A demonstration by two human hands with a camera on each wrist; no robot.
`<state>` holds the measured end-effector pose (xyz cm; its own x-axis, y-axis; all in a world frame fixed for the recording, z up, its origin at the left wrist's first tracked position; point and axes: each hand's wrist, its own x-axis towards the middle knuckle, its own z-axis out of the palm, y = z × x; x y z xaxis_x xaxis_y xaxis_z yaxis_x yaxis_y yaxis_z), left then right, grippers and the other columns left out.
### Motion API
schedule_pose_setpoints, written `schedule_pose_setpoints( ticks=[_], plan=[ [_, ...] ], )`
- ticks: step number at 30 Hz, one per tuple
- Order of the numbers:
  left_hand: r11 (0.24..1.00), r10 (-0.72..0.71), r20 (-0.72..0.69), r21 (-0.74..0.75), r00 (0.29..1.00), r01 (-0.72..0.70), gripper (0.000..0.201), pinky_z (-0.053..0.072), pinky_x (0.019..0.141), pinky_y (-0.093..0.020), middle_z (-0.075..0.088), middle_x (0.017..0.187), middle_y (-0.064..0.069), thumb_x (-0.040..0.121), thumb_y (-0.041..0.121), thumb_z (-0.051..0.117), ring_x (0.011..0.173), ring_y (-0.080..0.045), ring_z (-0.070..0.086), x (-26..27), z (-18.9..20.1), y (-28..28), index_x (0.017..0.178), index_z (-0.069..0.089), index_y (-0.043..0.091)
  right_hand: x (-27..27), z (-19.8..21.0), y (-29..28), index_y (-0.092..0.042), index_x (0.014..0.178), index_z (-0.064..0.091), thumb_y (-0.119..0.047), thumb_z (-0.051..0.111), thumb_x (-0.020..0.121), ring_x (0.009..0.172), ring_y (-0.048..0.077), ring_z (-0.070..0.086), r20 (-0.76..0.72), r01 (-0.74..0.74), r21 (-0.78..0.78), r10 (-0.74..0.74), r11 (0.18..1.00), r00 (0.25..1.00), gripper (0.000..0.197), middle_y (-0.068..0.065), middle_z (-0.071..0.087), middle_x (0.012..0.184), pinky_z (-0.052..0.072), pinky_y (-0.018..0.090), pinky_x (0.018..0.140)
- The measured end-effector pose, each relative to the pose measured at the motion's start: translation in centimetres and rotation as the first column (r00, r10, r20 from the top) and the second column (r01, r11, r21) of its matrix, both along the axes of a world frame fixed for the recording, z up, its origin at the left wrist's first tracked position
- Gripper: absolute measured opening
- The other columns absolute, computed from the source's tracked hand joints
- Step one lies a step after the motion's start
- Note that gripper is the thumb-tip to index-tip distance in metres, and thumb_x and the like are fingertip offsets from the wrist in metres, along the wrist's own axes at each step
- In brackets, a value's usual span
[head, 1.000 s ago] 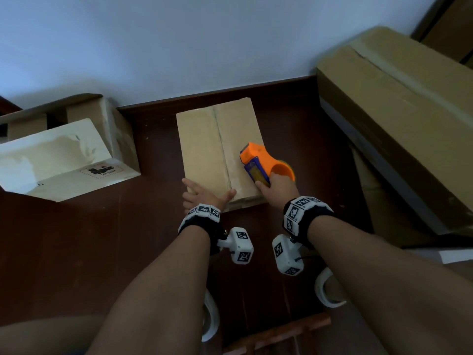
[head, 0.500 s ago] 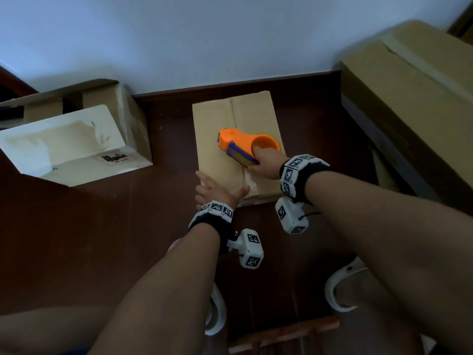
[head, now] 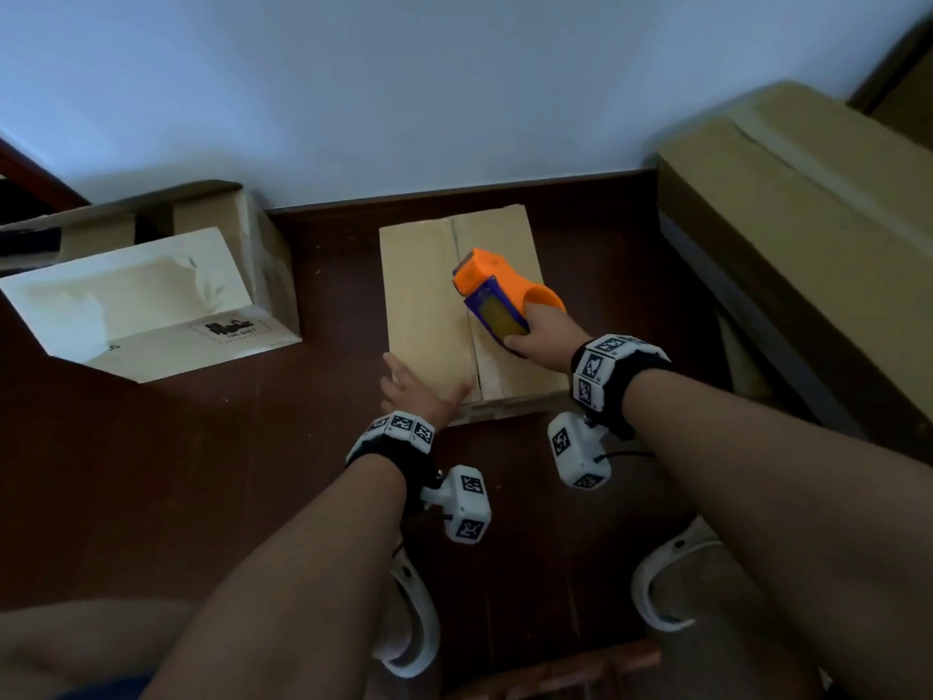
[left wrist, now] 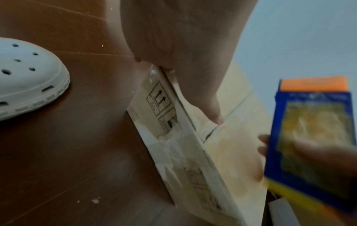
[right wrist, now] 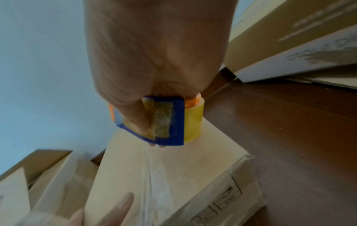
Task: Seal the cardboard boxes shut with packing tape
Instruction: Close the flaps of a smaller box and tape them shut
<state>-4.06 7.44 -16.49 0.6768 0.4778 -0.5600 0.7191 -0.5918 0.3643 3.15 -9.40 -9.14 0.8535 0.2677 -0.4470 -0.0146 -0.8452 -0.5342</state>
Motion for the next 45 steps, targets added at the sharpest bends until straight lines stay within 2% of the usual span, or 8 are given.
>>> schedule_pose_setpoints(
  ticks=[4,7,10,16,23,31,40,45],
  plan=[
    [0.999,0.01,0.066,-0.044,0.998,-0.007,0.088,0.021,0.115,-0.045,0.012,0.158,-0.013,0.087,0.053,0.06,0.139,-0.041,0.025,1.0,2.4,1.8,0.152,0.016,0.013,-1.3,1.5,-1.9,-0.009,0.099,0.059,-0.04,0.063,0.089,0.086,0.024,0.06,-0.098,0.156,0.11,-0.145,0.982,0.985,0.032,0.005,0.059,0.089,0.045,0.028,0.067],
    [0.99,-0.13,0.207,-0.034,0.97,0.14,0.052,0.033,0.109,-0.037,0.037,0.147,-0.014,0.096,0.034,0.054,0.132,-0.036,0.041,2.0,4.8,3.7,0.139,0.045,0.007,-2.6,2.5,-2.5,-0.015,0.072,0.056,-0.063,0.052,0.087,0.066,0.018,0.057,-0.121,0.146,0.047,-0.139,0.988,0.983,0.051,0.003,0.058,0.073,0.041,0.027,0.056],
    [0.949,-0.1,0.289,-0.26,0.952,0.179,0.034,0.042,0.099,-0.032,0.059,0.13,-0.014,0.099,0.022,0.05,0.12,-0.026,0.055,2.4,6.8,4.3,0.13,0.057,0.008,-4.2,3.4,-2.6,-0.008,0.077,0.063,-0.072,0.049,0.082,0.066,0.022,0.057,-0.145,0.086,-0.034,-0.09,0.996,0.985,0.066,0.01,0.062,0.076,0.039,0.029,0.057],
    [0.693,0.019,0.126,-0.717,0.992,0.078,0.035,0.043,0.097,-0.029,0.062,0.124,-0.004,0.104,0.028,0.038,0.116,-0.018,0.057,-0.4,10.4,2.6,0.127,0.056,0.009,-7.8,4.9,-2.9,-0.003,0.088,0.07,-0.073,0.05,0.08,0.074,0.025,0.064,-0.146,-0.005,-0.039,0.0,0.999,0.989,0.073,0.016,0.069,0.086,0.042,0.03,0.061],
    [0.547,0.029,0.091,-0.835,0.995,0.061,0.025,0.057,0.071,-0.022,0.075,0.091,-0.002,0.101,0.021,0.048,0.079,-0.01,0.071,-3.8,10.2,3.3,0.111,0.066,0.007,-10.4,5.5,-2.8,-0.004,0.086,0.07,-0.073,0.052,0.08,0.068,0.022,0.06,-0.126,-0.033,-0.042,0.028,0.999,0.992,0.072,0.016,0.07,0.086,0.039,0.029,0.059],
    [0.466,0.111,0.075,-0.885,0.991,0.014,0.018,0.056,0.063,-0.02,0.075,0.091,-0.004,0.096,0.016,0.058,0.077,-0.011,0.072,-4.3,10.4,4.4,0.107,0.068,0.006,-10.8,6.9,-2.1,-0.006,0.091,0.072,-0.075,0.052,0.078,0.074,0.021,0.064,-0.138,-0.034,-0.012,0.032,0.999,0.99,0.073,0.013,0.071,0.091,0.044,0.029,0.064],
    [0.571,0.094,0.142,-0.819,0.985,0.064,0.012,0.059,0.067,-0.027,0.073,0.091,-0.011,0.093,0.011,0.062,0.073,-0.017,0.07,-3.7,10.0,4.4,0.1,0.069,0.005,-11.1,7.5,-1.2,-0.007,0.098,0.071,-0.073,0.051,0.08,0.086,0.026,0.068,-0.119,-0.069,-0.075,0.059,0.995,0.991,0.071,0.012,0.071,0.093,0.049,0.031,0.068],
    [0.658,0.106,0.235,-0.745,0.966,0.108,0.011,0.047,0.071,-0.035,0.069,0.086,-0.014,0.092,0.015,0.064,0.07,-0.021,0.059,-3.3,9.3,4.6,0.094,0.071,0.007,-10.8,7.6,-0.7,-0.008,0.097,0.07,-0.071,0.049,0.083,0.081,0.025,0.068,-0.044,-0.13,-0.144,0.125,0.981,0.991,0.068,0.012,0.071,0.091,0.052,0.035,0.069]
  ],
)
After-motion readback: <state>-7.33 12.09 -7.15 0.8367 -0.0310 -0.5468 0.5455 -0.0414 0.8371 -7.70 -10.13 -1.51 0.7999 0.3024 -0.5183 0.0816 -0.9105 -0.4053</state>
